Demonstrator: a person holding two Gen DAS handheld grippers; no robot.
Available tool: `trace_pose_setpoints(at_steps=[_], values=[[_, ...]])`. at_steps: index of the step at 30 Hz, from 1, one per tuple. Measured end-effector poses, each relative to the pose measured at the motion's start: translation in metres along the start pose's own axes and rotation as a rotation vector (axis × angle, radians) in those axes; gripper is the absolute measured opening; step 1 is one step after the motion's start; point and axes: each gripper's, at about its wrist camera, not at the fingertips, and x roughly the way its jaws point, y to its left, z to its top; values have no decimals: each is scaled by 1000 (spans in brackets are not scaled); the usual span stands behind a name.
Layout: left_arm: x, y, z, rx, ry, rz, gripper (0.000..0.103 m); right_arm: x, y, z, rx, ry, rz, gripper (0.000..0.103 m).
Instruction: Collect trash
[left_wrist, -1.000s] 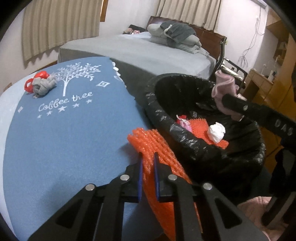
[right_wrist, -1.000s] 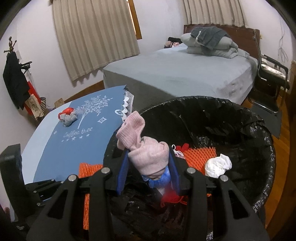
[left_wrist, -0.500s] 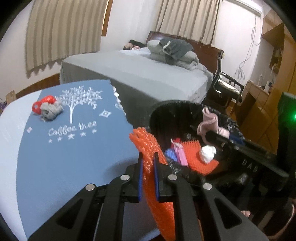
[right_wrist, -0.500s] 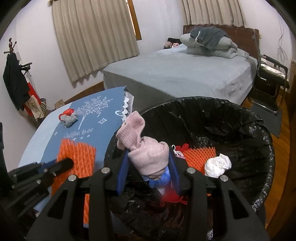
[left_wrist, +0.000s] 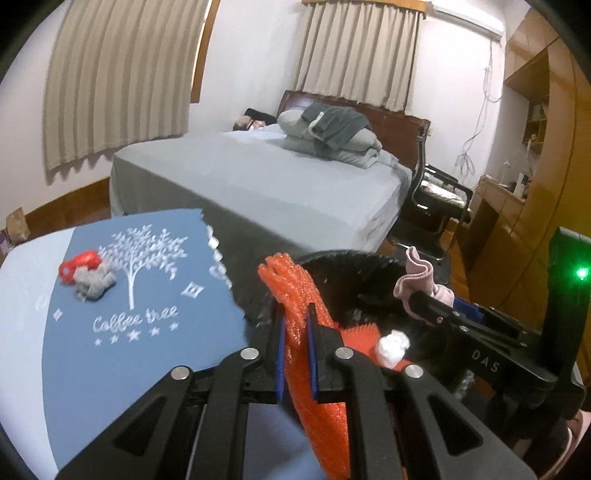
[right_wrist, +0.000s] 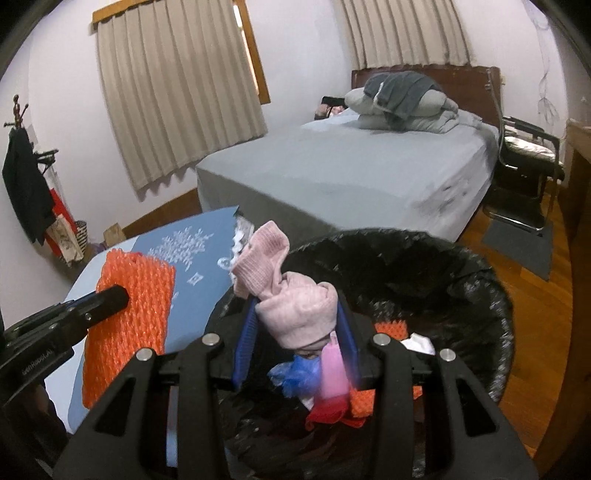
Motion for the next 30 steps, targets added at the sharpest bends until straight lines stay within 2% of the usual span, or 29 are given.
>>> trace_pose_setpoints(at_steps=[11,18,22,24,25,29,30], values=[[31,-37,32,58,-20,-77,10,-5,-48,16,43,-40,-95,39],[69,-65,38,82,14,-129,10,5,-78,17,72,-25,-139,39],[94,-70,38,76,73,-175,13,13,-92,16,91,-14,-161,44],[103,-68,38,61,96,-186,30,16,-98,16,95,-11,-170,51],[105,-66,38,57,98,-182,35,17,-101,16,98,-14,-178,58],[104,-59,36,59,83,-160,65,18,-107,17,105,-23,-194,77],[102,-56,36,56,74,-146,67,18,-109,16,108,-26,-203,79]])
